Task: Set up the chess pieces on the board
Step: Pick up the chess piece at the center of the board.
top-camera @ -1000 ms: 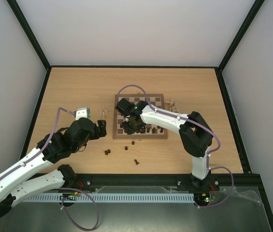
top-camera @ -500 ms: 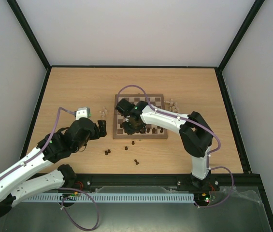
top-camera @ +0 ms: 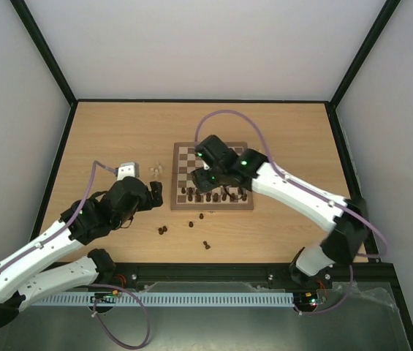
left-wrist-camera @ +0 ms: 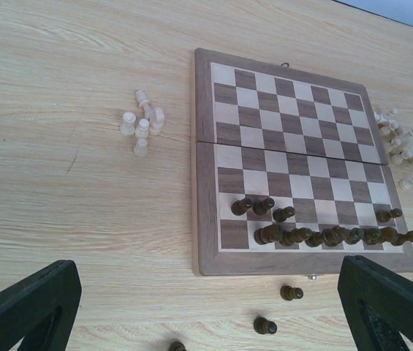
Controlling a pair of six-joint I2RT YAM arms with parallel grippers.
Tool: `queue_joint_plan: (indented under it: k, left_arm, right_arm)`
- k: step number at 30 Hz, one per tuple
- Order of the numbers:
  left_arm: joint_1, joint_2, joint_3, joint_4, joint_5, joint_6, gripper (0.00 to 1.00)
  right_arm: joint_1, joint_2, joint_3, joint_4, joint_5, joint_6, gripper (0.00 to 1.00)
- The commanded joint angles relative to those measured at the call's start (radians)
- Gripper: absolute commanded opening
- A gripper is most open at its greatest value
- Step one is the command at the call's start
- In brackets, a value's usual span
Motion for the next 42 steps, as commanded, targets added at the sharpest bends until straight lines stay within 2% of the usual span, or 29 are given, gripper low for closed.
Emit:
queue_joint_plan:
  k: [1, 5, 11, 19, 24, 28, 35, 42]
  left_arm:
    - [0.006, 0.001, 0.009, 0.005, 0.0, 0.015, 0.99]
    - [0.007, 0.012, 0.025, 0.015, 0.011, 0.025, 0.99]
    - [0.007, 0.013, 0.05, 0.037, 0.029, 0.037, 0.99]
    - [0.008, 0.078, 0.047, 0.106, 0.079, 0.087, 0.99]
    - [0.008, 0.074, -0.06, 0.253, 0.176, 0.105, 0.99]
    - [0.006, 0.08, -0.157, 0.4, 0.308, 0.118, 0.99]
    - [-0.038, 0.046, -0.202, 0.414, 0.338, 0.11, 0.99]
    - [-0.055, -0.014, -0.242, 0.417, 0.334, 0.027, 0.99]
  right_arm:
    - [-0.001, -0.156, -0.091, 0.022, -0.01, 0.03, 0.72]
    - [-0.001, -0.28, -0.179, 0.05, -0.048, 0.049, 1.0]
    - [-0.001, -0.445, -0.343, 0.066, -0.087, 0.077, 0.98]
    - [-0.001, -0.668, -0.535, 0.088, -0.263, 0.145, 0.99]
    - [0.0, -0.754, -0.617, 0.104, -0.407, 0.203, 0.99]
    - [-0.001, -0.82, -0.705, 0.189, -0.487, 0.25, 0.99]
    - [-0.001, -0.895, -0.714, 0.184, -0.378, 0.361, 0.99]
    - [-0.001, -1.0, -0.778, 0.189, -0.306, 0.421, 0.98]
